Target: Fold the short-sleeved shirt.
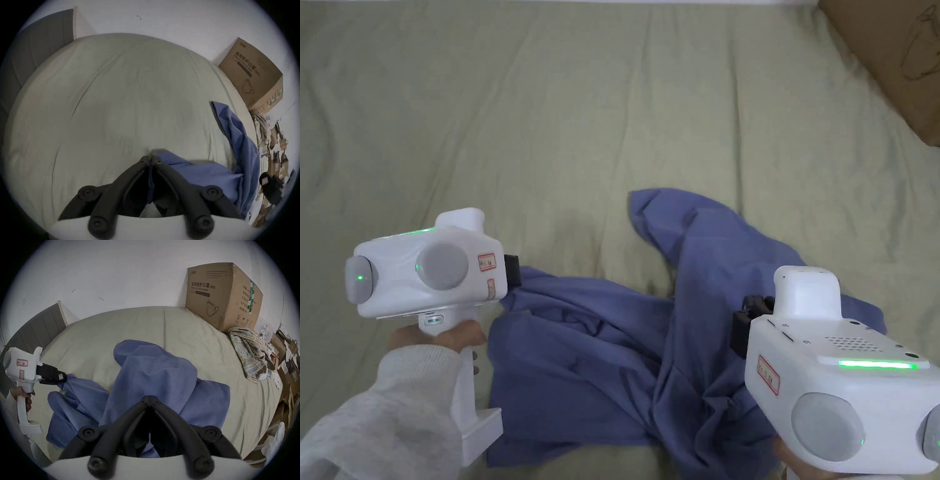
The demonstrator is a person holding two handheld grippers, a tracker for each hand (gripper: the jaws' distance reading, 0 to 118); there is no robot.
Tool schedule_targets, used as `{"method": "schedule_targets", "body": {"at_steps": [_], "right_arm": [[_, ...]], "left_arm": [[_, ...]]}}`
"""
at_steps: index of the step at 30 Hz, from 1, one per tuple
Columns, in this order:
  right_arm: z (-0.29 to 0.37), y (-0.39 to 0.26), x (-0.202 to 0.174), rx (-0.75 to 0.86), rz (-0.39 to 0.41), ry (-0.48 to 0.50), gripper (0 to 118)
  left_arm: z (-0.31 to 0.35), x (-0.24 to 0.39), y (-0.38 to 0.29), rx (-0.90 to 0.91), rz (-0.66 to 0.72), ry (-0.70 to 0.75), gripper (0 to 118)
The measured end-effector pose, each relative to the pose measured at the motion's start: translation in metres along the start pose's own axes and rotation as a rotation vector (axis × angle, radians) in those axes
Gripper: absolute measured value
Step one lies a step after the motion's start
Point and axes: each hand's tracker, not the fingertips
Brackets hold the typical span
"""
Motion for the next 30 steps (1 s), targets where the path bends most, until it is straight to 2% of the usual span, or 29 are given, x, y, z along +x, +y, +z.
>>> {"method": "schedule_targets", "body": {"at_steps": [4, 7, 8, 9, 11, 12, 13, 15, 18, 19, 23, 25, 26, 28, 30], "right_arm": [[-0.002, 0.02, 0.012, 0.015, 0.013, 0.024, 1], [-0.008, 0.049, 0.02, 0.004, 0.099, 0.036, 1], [-0.014, 0.06, 0.024, -0.027, 0.118, 0.053, 5], [-0.02, 0.07, 0.027, -0.031, 0.122, 0.062, 20], [-0.036, 0.089, 0.033, -0.036, 0.132, 0.075, 66], [-0.047, 0.098, 0.038, -0.04, 0.113, 0.103, 82], [-0.061, 0.106, 0.043, -0.058, 0.075, 0.134, 86], [-0.088, 0.12, 0.052, -0.117, 0.019, 0.173, 86], [-0.136, 0.133, 0.062, -0.193, 0.002, 0.16, 86], [-0.149, 0.135, 0.062, -0.232, 0.015, 0.122, 86], [-0.19, 0.131, 0.063, -0.333, 0.034, 0.15, 85], [-0.206, 0.122, 0.059, -0.42, 0.079, 0.09, 82], [-0.207, 0.118, 0.057, -0.395, 0.12, 0.093, 82], [-0.197, 0.122, 0.05, -0.38, 0.108, 0.082, 80], [-0.194, 0.121, 0.045, -0.37, 0.157, 0.057, 67]], "left_arm": [[0.01, 0.003, 0.0, 0.015, -0.01, 0.008, 1], [0.019, 0.004, 0.003, 0.029, -0.024, 0.009, 1], [0.021, 0.005, 0.004, 0.031, -0.028, 0.008, 1], [0.022, 0.006, 0.005, 0.031, -0.031, 0.008, 1], [0.021, 0.003, 0.005, 0.034, -0.027, 0.006, 1], [0.02, 0.002, 0.005, 0.035, -0.024, 0.004, 1], [0.02, 0.002, 0.004, 0.035, -0.02, 0.004, 1], [0.02, 0.003, 0.004, 0.036, -0.02, 0.006, 1], [0.021, 0.004, 0.006, 0.033, -0.022, 0.008, 1], [0.02, 0.003, 0.007, 0.031, -0.024, 0.009, 1], [0.019, 0.002, 0.009, 0.025, -0.031, 0.005, 1], [0.019, 0.001, 0.01, 0.023, -0.027, 0.001, 1], [0.018, 0.0, 0.01, 0.023, -0.026, -0.001, 1], [0.019, -0.001, 0.011, 0.021, -0.028, -0.002, 1], [0.021, 0.0, 0.014, 0.018, -0.038, -0.002, 1]]}}
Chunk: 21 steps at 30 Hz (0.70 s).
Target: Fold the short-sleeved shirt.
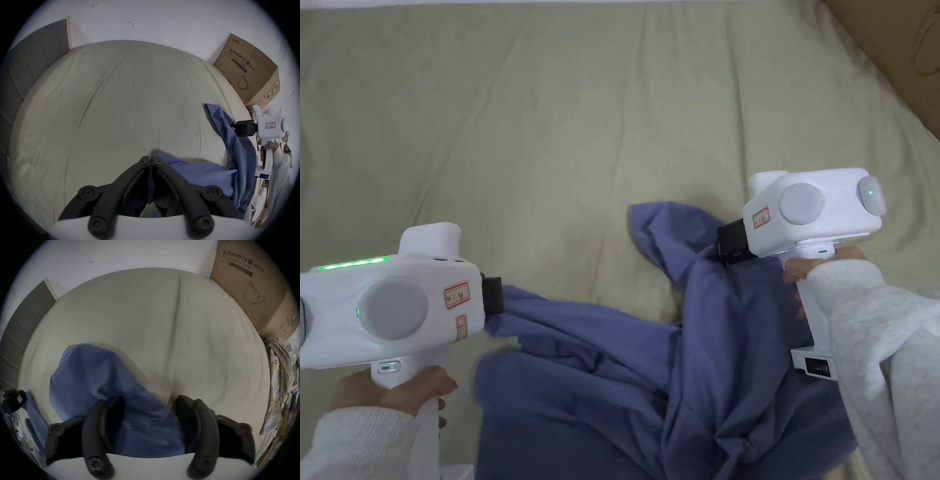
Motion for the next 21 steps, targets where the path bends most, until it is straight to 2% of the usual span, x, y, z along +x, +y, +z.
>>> {"method": "schedule_targets", "body": {"at_steps": [1, 2, 3, 4, 5, 7, 11, 16, 21], "right_arm": [[0.002, -0.001, -0.002, 0.003, -0.001, 0.002, 57], [0.009, -0.002, -0.004, 0.007, 0.003, -0.008, 41], [0.013, -0.003, -0.005, 0.021, 0.007, -0.066, 17], [0.017, -0.006, -0.004, 0.05, -0.01, -0.089, 3], [0.019, -0.007, -0.002, 0.041, -0.038, -0.026, 3], [0.029, -0.01, 0.003, 0.026, -0.077, -0.007, 3], [0.072, -0.012, 0.016, 0.08, -0.098, -0.019, 3], [0.15, -0.009, 0.042, 0.197, -0.171, -0.022, 3], [0.236, -0.012, 0.067, 0.324, -0.189, -0.076, 3]], "left_arm": [[0.003, 0.0, 0.001, 0.0, -0.002, -0.001, 1], [0.006, 0.0, 0.001, 0.003, -0.002, -0.002, 1], [0.01, -0.001, 0.002, 0.01, 0.004, -0.012, 1], [0.016, 0.0, 0.002, 0.02, 0.008, -0.016, 1], [0.021, 0.001, 0.003, 0.028, 0.004, -0.016, 1], [0.033, 0.007, 0.007, 0.04, -0.016, -0.002, 1], [0.063, 0.011, 0.013, 0.073, -0.035, 0.007, 1], [0.118, 0.012, 0.022, 0.162, -0.05, 0.046, 1], [0.183, 0.004, 0.035, 0.253, -0.045, 0.103, 1]]}}
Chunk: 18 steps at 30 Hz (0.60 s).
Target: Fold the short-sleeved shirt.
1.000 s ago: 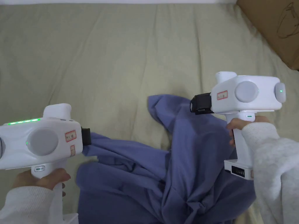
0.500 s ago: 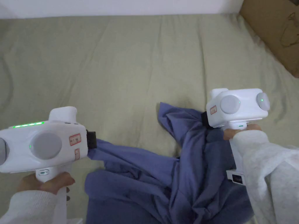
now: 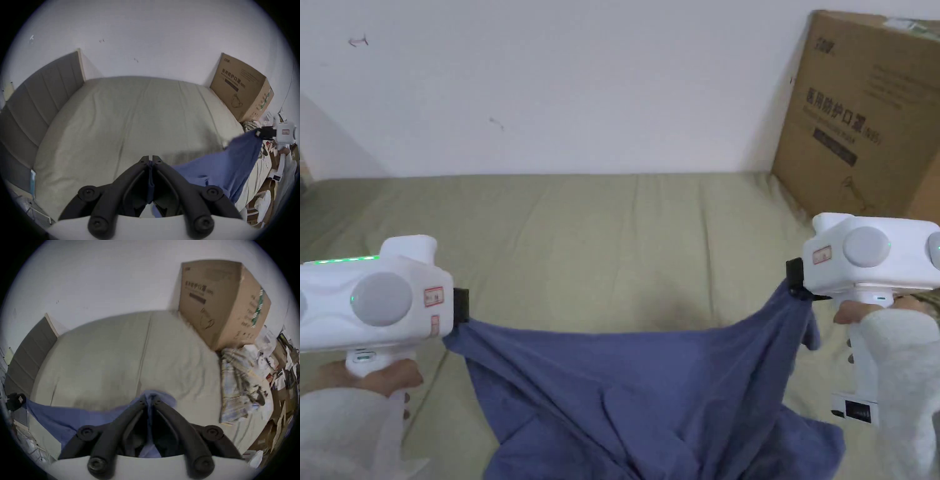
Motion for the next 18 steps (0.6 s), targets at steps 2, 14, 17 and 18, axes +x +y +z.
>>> {"method": "schedule_targets", "body": {"at_steps": [2, 14, 17, 18], "right_arm": [[0.032, 0.009, 0.012, 0.052, -0.022, -0.004, 3], [0.157, 0.046, 0.038, 0.267, -0.173, 0.071, 3], [0.163, 0.068, 0.031, 0.292, -0.167, 0.063, 3], [0.164, 0.077, 0.029, 0.296, -0.164, 0.059, 3]], "left_arm": [[0.022, -0.007, 0.013, 0.037, 0.002, 0.023, 1], [0.108, -0.008, 0.091, 0.208, -0.091, 0.066, 1], [0.114, -0.002, 0.115, 0.241, -0.104, 0.08, 1], [0.115, 0.0, 0.124, 0.253, -0.117, 0.09, 1]]}}
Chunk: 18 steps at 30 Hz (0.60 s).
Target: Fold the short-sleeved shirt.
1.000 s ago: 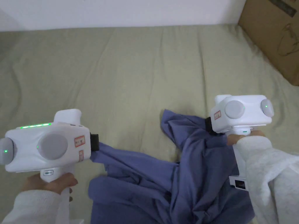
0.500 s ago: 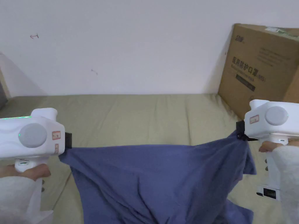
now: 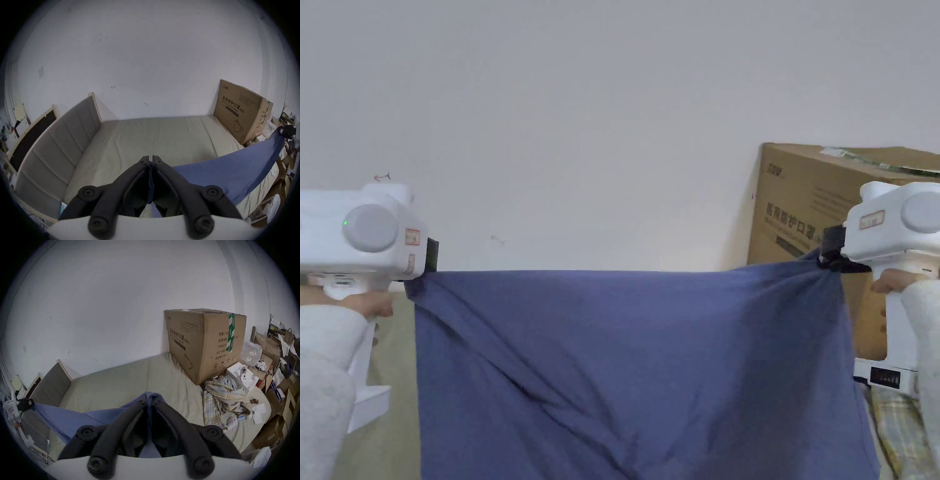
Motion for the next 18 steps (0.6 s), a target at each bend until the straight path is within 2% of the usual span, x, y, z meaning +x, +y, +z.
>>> {"method": "schedule_targets", "body": {"at_steps": [9, 13, 18], "right_arm": [[-0.039, 0.111, -0.051, 0.105, 0.027, -0.018, 3], [-0.054, 0.161, -0.078, 0.153, 0.076, -0.028, 3], [-0.047, 0.212, -0.099, 0.26, 0.071, -0.01, 3]], "left_arm": [[-0.033, -0.004, 0.098, 0.127, 0.011, 0.101, 1], [-0.042, -0.005, 0.139, 0.187, 0.009, 0.147, 1], [-0.043, -0.01, 0.183, 0.301, 0.017, 0.184, 1]]}}
